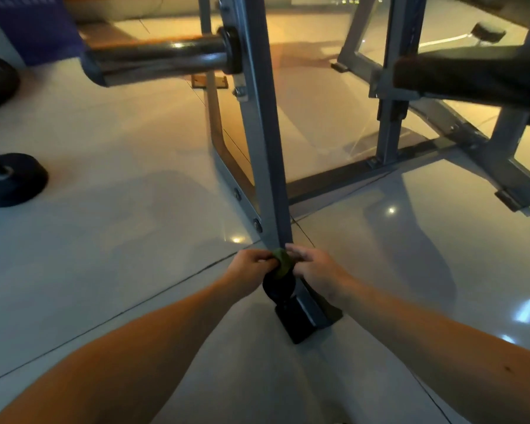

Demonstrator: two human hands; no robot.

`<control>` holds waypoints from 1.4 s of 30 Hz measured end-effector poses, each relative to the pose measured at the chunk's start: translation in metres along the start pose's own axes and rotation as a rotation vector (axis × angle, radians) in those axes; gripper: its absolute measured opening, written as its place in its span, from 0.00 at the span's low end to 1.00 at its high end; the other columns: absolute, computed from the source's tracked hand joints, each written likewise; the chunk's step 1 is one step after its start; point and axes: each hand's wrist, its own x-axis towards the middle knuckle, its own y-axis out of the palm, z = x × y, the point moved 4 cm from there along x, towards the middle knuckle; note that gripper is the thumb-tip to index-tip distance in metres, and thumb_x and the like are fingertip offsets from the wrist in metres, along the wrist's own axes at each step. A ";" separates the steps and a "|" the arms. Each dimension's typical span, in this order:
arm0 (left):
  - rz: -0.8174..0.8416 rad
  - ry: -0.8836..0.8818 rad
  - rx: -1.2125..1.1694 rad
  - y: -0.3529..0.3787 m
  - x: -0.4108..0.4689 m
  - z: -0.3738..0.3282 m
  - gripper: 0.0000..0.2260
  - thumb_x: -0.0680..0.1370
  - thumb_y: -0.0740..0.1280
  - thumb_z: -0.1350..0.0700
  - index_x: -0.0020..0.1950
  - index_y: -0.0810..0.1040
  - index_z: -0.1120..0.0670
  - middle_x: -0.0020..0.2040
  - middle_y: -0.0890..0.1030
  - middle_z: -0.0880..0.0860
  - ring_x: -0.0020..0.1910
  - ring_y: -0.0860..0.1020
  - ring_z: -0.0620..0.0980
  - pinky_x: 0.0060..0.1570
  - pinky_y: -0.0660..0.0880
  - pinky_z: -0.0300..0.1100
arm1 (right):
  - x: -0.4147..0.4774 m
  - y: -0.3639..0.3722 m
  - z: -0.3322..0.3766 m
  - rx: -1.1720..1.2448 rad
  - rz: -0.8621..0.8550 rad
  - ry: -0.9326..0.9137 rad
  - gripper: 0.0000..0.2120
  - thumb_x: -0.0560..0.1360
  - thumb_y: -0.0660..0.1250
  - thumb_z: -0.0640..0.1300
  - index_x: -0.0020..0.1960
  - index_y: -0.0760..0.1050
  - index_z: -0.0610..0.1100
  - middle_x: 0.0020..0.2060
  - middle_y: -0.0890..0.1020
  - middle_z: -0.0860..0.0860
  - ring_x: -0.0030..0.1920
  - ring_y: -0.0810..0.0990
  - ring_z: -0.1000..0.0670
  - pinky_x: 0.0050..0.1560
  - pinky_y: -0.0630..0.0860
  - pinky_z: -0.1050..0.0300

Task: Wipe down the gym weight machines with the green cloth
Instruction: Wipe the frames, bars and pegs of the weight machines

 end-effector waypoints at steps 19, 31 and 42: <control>-0.047 -0.100 0.156 -0.122 -0.020 -0.085 0.08 0.82 0.68 0.49 0.54 0.84 0.51 0.46 0.82 0.50 0.44 0.79 0.47 0.44 0.75 0.38 | -0.007 0.011 0.119 0.436 0.103 0.260 0.14 0.80 0.68 0.46 0.61 0.78 0.38 0.57 0.81 0.38 0.60 0.79 0.38 0.62 0.78 0.43; 0.062 -0.269 0.022 -0.225 -0.175 -0.272 0.26 0.75 0.60 0.75 0.59 0.80 0.46 0.57 0.81 0.52 0.54 0.80 0.55 0.40 0.80 0.39 | -0.138 -0.008 0.333 0.734 0.001 0.433 0.22 0.60 0.59 0.29 0.54 0.73 0.30 0.47 0.76 0.38 0.50 0.80 0.35 0.57 0.78 0.44; 0.034 -0.085 0.105 -0.305 -0.280 -0.421 0.03 0.78 0.72 0.60 0.48 0.85 0.53 0.43 0.83 0.52 0.46 0.81 0.53 0.51 0.78 0.47 | -0.249 -0.049 0.496 0.704 -0.060 0.469 0.18 0.77 0.73 0.40 0.66 0.77 0.39 0.56 0.85 0.41 0.58 0.84 0.42 0.62 0.80 0.45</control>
